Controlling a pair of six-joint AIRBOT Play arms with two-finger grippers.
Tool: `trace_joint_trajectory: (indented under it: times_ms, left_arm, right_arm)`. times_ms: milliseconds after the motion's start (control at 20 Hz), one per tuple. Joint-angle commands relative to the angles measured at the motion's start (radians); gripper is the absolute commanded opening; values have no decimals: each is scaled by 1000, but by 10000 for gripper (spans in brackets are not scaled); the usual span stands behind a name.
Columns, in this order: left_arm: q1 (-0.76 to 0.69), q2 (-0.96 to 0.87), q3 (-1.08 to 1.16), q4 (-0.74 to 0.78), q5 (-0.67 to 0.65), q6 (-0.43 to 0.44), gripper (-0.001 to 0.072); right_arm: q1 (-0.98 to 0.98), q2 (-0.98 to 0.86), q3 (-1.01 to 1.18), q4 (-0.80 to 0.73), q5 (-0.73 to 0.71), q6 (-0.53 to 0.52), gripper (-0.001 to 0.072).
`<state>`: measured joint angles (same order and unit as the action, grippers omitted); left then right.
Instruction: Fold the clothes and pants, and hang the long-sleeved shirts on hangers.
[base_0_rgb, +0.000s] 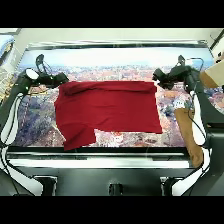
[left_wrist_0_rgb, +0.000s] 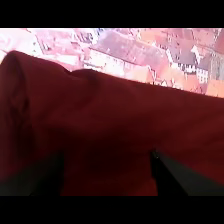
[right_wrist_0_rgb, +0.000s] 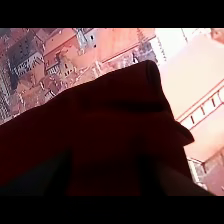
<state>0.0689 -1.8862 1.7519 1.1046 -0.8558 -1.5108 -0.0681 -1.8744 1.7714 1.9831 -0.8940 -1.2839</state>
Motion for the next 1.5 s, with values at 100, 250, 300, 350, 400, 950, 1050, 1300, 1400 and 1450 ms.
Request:
trace_joint_trajectory:
  times_ms: [100, 250, 300, 350, 400, 950, 1050, 1300, 1400, 1450]
  left_arm:
    - [164, 85, 63, -1, -344, 53, 599]
    - [293, 163, 50, -24, -515, 45, 599]
    - [337, 204, 11, -65, -514, 52, 599]
    - [373, 244, -36, -92, -513, 71, 599]
    - [410, 287, -101, -121, -507, 72, 599]
    - [507, 526, -639, -189, -499, 74, 600]
    - [507, 526, -646, -190, -499, 72, 599]
    - [507, 526, -647, -189, -498, 72, 599]
    - [507, 526, -647, -189, -498, 73, 600]
    - [507, 526, -647, -189, -498, 76, 599]
  right_arm:
    - [-115, 145, -2, 8, -330, -303, 487]
    - [-210, 273, -148, 58, -430, -438, 487]
    - [-246, 328, -251, 90, -437, -462, 487]
    - [-278, 383, -367, 123, -433, -484, 488]
    - [-307, 436, -489, 156, -424, -509, 489]
    - [-353, 581, -1022, 244, -264, -622, 504]
    - [-353, 581, -1033, 274, -242, -625, 503]
    - [-352, 573, -1101, 290, -206, -620, 503]
    - [-352, 570, -1127, 315, -164, -622, 502]
    - [-352, 570, -1139, 348, -138, -639, 501]
